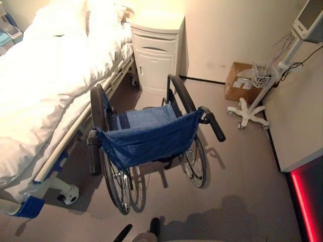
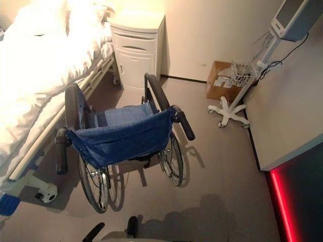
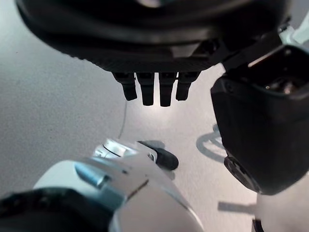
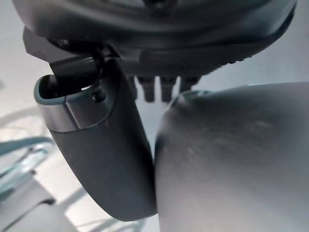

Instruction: Push the wheelchair next to the bed

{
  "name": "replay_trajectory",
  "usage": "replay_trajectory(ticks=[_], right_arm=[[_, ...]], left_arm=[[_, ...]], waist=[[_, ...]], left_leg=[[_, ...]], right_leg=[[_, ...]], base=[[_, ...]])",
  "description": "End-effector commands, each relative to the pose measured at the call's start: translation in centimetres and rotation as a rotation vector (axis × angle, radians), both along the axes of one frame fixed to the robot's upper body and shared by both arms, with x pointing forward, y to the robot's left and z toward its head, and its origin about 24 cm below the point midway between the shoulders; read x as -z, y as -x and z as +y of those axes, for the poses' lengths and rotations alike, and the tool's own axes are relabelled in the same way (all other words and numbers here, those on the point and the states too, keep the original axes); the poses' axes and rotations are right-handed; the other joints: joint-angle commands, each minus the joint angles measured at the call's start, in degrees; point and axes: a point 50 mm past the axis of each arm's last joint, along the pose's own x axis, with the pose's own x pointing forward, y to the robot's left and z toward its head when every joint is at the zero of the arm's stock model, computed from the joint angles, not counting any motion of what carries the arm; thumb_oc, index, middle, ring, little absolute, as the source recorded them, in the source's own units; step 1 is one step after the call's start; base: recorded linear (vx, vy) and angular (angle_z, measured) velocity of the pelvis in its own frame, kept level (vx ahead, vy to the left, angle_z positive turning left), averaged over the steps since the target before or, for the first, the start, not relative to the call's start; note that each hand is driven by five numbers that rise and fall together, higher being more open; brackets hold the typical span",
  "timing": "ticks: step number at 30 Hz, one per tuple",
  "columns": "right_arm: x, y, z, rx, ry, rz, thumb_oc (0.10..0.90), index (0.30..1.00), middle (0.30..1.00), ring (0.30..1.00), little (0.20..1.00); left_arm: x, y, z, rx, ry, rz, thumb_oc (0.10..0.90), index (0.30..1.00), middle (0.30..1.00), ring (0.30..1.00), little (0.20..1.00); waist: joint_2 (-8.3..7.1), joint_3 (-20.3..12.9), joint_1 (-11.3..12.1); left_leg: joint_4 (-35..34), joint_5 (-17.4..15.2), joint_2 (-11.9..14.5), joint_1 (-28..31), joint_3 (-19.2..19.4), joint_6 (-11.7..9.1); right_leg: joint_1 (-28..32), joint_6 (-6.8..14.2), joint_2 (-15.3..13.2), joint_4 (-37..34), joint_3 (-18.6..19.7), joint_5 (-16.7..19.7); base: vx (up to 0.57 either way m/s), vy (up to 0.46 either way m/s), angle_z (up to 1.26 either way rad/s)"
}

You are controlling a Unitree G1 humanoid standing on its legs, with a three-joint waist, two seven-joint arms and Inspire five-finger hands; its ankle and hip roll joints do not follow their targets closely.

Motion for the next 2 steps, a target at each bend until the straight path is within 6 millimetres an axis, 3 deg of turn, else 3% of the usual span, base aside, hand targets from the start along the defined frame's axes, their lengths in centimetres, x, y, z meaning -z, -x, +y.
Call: replay_trajectory(ticks=[1, 2], right_arm=[[0.18, 2.27, 0.07, -0.065, -0.040, 0.111, 0.800, 0.900, 0.900, 0.900, 0.900], [0.17, 2.23, 0.05, -0.067, -0.040, 0.113, 0.800, 0.900, 0.900, 0.900, 0.900]], left_arm=[[0.44, 0.00, -1.63, 0.034, 0.043, 0.044, 0.800, 0.900, 0.900, 0.900, 0.900], [0.44, 0.05, -1.58, 0.036, 0.043, 0.047, 0.800, 0.900, 0.900, 0.900, 0.900]], waist=[[2.45, -1.82, 1.53], [2.42, -1.85, 1.58]], left_leg=[[0.26, -6.44, 1.92, 4.18, 0.08, -6.42], [0.26, -6.49, 1.89, 4.23, 0.06, -6.40]], right_leg=[[-4.63, 1.38, 0.00, -3.64, 1.30, 7.31], [-4.61, 1.38, 0.01, -3.65, 1.27, 7.33]], base=[[0.00, 0.000, 0.00], [0.00, 0.000, 0.00]])
